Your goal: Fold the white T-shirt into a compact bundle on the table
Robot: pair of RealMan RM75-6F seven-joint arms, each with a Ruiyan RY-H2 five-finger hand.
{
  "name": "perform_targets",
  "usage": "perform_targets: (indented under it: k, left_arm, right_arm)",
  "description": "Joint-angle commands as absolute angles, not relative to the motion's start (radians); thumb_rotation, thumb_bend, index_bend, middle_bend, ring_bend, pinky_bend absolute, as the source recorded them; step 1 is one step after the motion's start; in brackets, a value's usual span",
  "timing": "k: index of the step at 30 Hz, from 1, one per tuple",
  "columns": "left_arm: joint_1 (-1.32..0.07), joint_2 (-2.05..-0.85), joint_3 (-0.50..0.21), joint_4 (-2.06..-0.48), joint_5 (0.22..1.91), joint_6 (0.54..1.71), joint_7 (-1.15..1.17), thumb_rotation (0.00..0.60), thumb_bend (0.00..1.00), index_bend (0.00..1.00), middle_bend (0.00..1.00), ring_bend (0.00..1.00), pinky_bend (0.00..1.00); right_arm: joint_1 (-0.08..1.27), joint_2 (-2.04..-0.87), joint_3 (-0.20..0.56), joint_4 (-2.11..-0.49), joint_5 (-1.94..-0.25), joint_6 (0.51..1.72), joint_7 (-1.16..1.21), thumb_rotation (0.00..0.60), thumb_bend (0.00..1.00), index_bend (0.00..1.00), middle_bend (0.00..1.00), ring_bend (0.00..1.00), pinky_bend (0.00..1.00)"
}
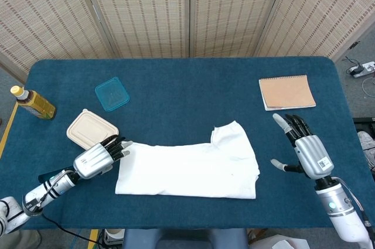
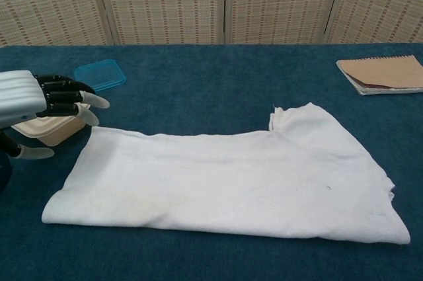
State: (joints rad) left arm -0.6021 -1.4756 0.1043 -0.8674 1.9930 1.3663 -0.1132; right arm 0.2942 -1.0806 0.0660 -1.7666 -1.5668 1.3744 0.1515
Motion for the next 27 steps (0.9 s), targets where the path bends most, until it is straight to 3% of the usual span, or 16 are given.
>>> perform_targets:
  k: [1,13,27]
  left_arm:
    - [-0.615,-1.517,0.121,-0.813,1.994,1.380,-0.139,0.600,0.27,0.30,0.13,0.10,0.13]
    - [-0.623,-1.606,0.166,-0.628,1.985,1.398,-0.163,0.600,0.27,0.29,0.12,0.08,0.12]
    - [-0.617,-1.681,0.204,-0.528,1.954,1.391,-0.202,0.600,0.26,0.28,0.10,0.07,0.10]
  right_arm:
    - [0.289,-1.082,0.065,-1.767,-1.564,1.379,0.149,0.600,0.07,0.04,0.13,0.03,0.02]
    - [0.278,-1.082,0.068,-1.783,-1.565,1.384,0.130,0.600,0.07,0.06,0.14,0.04,0.02]
    - [0.275,-1.085,0.076,-1.789,-1.560,1.381,0.121,0.600,0.07,0.08,0.14,0.03,0.02]
